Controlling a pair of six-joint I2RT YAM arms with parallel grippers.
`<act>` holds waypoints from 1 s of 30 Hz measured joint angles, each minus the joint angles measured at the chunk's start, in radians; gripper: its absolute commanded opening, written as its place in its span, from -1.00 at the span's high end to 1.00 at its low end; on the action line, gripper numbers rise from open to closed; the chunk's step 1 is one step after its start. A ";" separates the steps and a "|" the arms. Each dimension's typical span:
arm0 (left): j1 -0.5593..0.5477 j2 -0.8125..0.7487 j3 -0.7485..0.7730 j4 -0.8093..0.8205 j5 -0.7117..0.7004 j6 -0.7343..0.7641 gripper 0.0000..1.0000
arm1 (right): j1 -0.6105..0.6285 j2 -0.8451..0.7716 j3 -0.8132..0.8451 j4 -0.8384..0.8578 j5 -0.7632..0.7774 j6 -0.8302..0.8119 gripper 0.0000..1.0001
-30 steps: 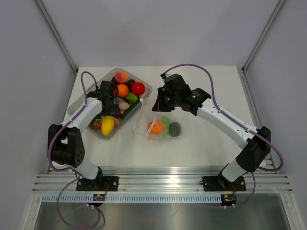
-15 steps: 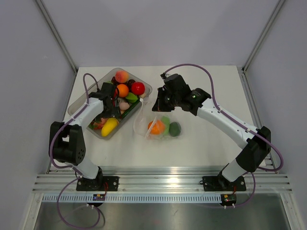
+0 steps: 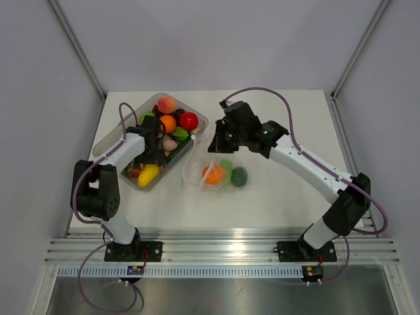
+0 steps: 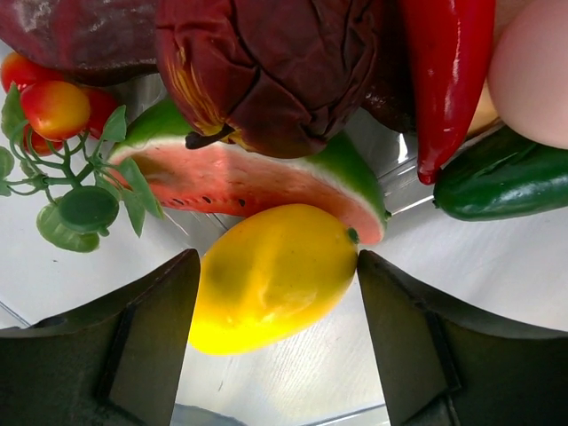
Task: Place the food in the zip-top bag and seal the zipper
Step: Pick up the fake fruit from the bin.
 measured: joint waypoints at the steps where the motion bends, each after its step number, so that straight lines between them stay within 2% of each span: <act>1: 0.000 0.005 0.000 0.000 0.000 0.001 -0.57 | 0.000 0.000 0.000 0.000 0.000 0.000 1.00; 5: 0.000 0.028 0.000 0.001 0.000 0.000 -0.52 | 0.001 0.000 0.000 0.000 0.000 0.000 1.00; 9: -0.002 0.034 0.000 0.010 -0.001 -0.006 -0.15 | 0.001 0.000 0.000 0.000 0.000 0.000 1.00; 10: -0.002 0.033 0.000 0.013 -0.003 -0.003 -0.01 | 0.001 0.000 0.000 0.000 0.000 0.000 1.00; 14: -0.002 0.016 0.000 0.009 -0.009 -0.001 0.29 | 0.001 0.000 0.000 0.000 0.000 0.000 1.00; 16: -0.002 -0.013 0.000 -0.004 -0.009 0.000 0.40 | 0.001 0.000 0.000 0.000 0.000 0.000 1.00; 17: -0.002 -0.035 0.000 -0.013 -0.009 0.000 0.55 | 0.001 0.000 0.000 0.000 0.000 0.000 1.00; 20: -0.002 -0.107 0.008 -0.040 -0.010 0.002 0.76 | 0.001 0.000 0.000 0.000 0.000 0.000 1.00; 26: -0.002 -0.217 0.035 -0.049 -0.011 0.013 0.99 | 0.005 0.002 0.000 0.001 0.000 0.001 1.00; 30: -0.002 -0.280 0.035 -0.034 -0.010 0.020 1.00 | 0.008 0.005 0.000 0.001 0.000 0.001 1.00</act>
